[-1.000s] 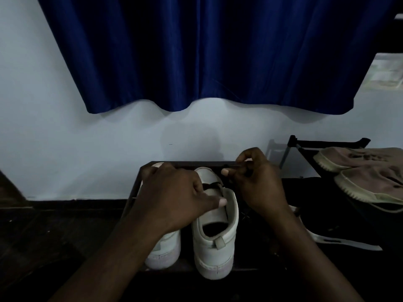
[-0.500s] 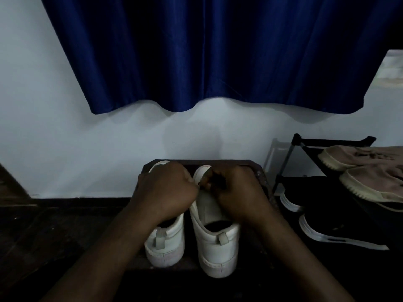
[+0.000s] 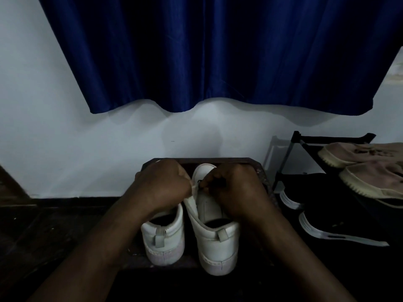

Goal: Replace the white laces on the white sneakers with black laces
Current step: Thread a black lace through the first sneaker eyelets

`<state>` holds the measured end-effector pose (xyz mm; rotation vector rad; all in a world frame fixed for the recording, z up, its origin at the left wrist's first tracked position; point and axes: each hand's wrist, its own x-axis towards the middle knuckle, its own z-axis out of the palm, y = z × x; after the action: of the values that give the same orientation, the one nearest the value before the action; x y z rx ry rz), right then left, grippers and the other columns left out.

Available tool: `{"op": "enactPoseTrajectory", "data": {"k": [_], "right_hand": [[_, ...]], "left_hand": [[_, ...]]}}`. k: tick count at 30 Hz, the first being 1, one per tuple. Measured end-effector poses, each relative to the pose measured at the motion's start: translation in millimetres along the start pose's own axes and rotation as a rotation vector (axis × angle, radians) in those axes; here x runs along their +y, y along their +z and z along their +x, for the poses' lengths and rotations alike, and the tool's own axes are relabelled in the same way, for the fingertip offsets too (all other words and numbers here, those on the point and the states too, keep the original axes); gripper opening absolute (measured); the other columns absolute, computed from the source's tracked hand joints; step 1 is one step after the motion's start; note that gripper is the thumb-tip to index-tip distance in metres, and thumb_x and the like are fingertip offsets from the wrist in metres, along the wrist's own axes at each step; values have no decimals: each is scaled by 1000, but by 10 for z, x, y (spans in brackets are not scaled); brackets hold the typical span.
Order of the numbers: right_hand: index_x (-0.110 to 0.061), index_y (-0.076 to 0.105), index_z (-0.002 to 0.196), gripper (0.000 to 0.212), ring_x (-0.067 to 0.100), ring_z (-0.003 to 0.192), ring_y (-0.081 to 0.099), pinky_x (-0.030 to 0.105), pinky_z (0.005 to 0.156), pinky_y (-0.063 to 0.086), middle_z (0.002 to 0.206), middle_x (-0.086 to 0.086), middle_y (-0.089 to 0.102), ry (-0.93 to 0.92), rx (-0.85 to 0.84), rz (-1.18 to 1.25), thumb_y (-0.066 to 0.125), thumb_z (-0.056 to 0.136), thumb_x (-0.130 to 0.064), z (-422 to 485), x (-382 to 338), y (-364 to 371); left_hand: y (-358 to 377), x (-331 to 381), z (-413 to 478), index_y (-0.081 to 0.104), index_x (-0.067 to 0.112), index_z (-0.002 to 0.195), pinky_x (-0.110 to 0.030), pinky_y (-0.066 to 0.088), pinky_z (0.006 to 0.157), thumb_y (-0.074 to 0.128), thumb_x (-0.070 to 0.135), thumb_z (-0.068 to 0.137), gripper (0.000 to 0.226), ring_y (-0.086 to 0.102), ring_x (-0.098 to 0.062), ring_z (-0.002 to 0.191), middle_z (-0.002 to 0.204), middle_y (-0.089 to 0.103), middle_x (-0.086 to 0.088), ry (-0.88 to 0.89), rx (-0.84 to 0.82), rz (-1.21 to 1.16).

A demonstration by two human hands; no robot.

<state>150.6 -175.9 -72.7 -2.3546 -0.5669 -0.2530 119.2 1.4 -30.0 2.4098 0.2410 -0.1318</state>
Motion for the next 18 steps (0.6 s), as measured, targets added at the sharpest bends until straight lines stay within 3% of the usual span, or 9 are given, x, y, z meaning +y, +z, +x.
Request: {"op": "enactPoseTrajectory", "data": {"k": [4,8,18], "right_hand": [[-35,80,83,21,7,81,71,32,78,58,86,-10,78,20,7,29,78,79,-15,-8,-4,-8],[-33,72,81,19,10,77,68,34,72,57,79,-9,73,-3,61,-6,74,77,-15,2,-6,0],[-28,63,86,25,6,75,66,36,71,55,78,-10,72,-42,2,119,77,75,-11,1,33,-6]], "left_hand": [[-27,-12,16,78,46,65,-40,59,92,71,30,54,20,71,-15,90,75,75,18,1,-22,-42],[-38,-49,53,80,39,68,-39,60,91,79,8,73,31,72,-13,88,74,76,17,14,-29,-31],[-18,-49,18,74,52,57,-32,59,90,85,14,74,43,71,-6,85,73,74,22,51,20,-25]]}}
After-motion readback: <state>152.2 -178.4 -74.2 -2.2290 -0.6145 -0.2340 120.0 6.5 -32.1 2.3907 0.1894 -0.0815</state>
